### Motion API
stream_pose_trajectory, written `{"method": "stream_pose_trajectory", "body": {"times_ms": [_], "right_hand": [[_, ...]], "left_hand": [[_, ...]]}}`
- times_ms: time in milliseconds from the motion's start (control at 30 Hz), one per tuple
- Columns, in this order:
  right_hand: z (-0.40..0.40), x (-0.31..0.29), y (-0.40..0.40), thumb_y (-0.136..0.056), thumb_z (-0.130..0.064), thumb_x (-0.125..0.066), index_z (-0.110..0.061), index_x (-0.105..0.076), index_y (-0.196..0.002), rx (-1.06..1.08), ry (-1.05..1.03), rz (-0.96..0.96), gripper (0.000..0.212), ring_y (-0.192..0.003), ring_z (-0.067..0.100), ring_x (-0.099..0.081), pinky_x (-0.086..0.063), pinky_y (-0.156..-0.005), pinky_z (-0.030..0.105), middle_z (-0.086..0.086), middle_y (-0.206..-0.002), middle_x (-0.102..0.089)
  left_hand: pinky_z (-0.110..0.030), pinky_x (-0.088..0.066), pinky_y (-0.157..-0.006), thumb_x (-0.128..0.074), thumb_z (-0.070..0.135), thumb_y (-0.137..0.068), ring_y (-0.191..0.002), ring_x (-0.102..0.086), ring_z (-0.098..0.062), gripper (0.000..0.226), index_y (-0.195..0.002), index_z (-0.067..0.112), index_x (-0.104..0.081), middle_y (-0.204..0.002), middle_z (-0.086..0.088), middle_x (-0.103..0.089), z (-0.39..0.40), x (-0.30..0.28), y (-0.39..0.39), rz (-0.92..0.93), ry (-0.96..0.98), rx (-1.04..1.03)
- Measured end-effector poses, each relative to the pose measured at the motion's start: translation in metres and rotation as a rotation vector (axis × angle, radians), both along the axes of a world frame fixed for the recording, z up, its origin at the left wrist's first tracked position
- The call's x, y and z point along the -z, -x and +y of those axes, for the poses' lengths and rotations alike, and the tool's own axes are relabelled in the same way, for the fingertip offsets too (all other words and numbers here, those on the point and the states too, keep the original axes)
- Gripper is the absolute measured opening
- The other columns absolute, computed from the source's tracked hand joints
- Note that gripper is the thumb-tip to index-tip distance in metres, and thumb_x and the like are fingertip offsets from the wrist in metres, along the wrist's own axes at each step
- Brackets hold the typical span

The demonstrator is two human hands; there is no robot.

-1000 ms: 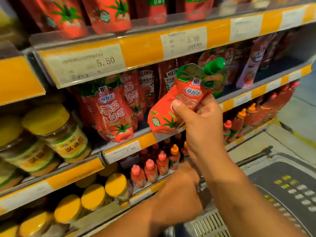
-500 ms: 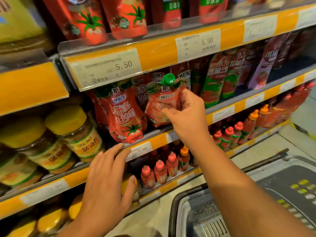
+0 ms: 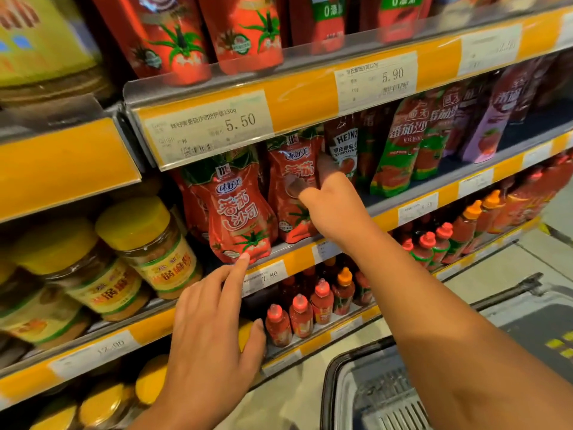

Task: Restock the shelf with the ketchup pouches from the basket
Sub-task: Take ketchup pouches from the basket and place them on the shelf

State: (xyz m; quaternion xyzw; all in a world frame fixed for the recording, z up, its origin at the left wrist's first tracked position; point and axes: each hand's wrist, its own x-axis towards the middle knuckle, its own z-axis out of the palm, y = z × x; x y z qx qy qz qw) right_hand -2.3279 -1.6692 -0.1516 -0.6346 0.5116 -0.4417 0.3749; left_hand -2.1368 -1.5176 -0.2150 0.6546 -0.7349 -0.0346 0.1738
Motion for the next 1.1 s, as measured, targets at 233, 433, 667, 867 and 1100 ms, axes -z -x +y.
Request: {"method": "stream_pose_trajectory", "body": {"times_ms": [233, 433, 667, 867, 1100], "right_hand": [[-0.007, 0.006, -0.013, -0.100, -0.037, -0.068, -0.024, -0.055, -0.143, -0.033, 0.005, -0.027, 0.046, -0.096, 0.014, -0.067, -0.049, -0.070, 0.013, 0.001, -0.115, -0.072], [0.003, 0.024, -0.010, -0.100, -0.024, -0.067, -0.023, -0.058, -0.131, -0.048, 0.015, -0.063, 0.033, -0.100, 0.023, -0.065, -0.055, -0.081, 0.037, 0.012, -0.115, -0.073], [0.011, 0.041, 0.018, -0.098, -0.021, -0.069, -0.022, -0.059, -0.132, -0.018, 0.086, -0.015, 0.035, -0.113, 0.023, -0.066, -0.056, -0.098, 0.052, 0.000, -0.124, -0.068], [0.009, 0.045, 0.017, -0.098, -0.025, -0.069, -0.024, -0.061, -0.133, -0.010, 0.123, 0.046, 0.036, -0.108, 0.024, -0.068, -0.056, -0.099, 0.051, -0.009, -0.123, -0.069], [0.010, 0.046, 0.011, -0.095, -0.035, -0.067, -0.032, -0.060, -0.130, -0.013, 0.146, 0.083, 0.035, -0.097, 0.042, -0.069, -0.059, -0.085, 0.059, 0.000, -0.109, -0.073]], "left_hand": [[-0.043, -0.036, -0.112, -0.068, 0.044, -0.088, -0.128, -0.043, -0.018, 0.103, -0.167, 0.031, -0.004, -0.139, 0.009, -0.041, -0.002, 0.002, 0.002, -0.030, 0.003, -0.020], [-0.043, -0.036, -0.112, -0.068, 0.045, -0.088, -0.131, -0.043, -0.020, 0.106, -0.167, 0.028, 0.001, -0.141, 0.006, -0.041, -0.004, 0.003, 0.004, -0.047, 0.002, -0.034], [-0.042, -0.033, -0.112, -0.070, 0.044, -0.086, -0.130, -0.043, -0.021, 0.106, -0.167, 0.026, -0.004, -0.140, 0.005, -0.041, -0.003, 0.004, 0.003, -0.063, 0.000, -0.024], [-0.044, -0.032, -0.115, -0.070, 0.043, -0.087, -0.133, -0.042, -0.023, 0.102, -0.167, 0.026, -0.009, -0.143, 0.002, -0.041, -0.003, 0.007, 0.003, -0.040, 0.001, -0.028], [-0.057, -0.036, -0.118, -0.072, 0.036, -0.088, -0.141, -0.033, -0.018, 0.101, -0.167, 0.027, -0.010, -0.150, 0.007, -0.036, 0.003, 0.006, 0.003, 0.035, 0.002, -0.009]]}}
